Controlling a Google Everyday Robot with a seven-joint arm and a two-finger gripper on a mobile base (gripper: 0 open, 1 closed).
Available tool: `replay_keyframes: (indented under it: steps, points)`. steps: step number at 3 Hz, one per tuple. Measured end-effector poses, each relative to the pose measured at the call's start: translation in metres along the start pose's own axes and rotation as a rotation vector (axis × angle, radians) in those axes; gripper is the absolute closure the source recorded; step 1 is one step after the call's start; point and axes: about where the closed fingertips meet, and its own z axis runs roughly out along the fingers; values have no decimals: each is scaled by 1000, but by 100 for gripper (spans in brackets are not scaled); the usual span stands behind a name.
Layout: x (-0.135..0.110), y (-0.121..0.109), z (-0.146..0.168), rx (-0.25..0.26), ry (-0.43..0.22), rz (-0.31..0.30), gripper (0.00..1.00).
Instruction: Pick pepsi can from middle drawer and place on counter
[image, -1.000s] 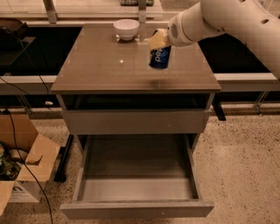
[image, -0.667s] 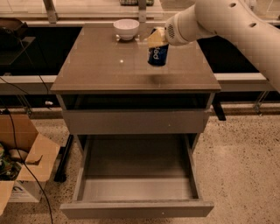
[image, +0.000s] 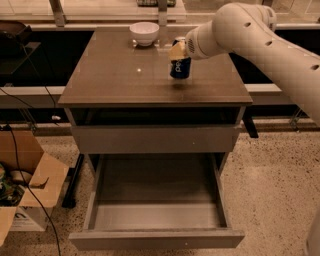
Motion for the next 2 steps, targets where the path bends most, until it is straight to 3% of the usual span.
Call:
replay_keyframes:
  steps: [2]
  points:
    - [9,-7,19,39,-19,11,11]
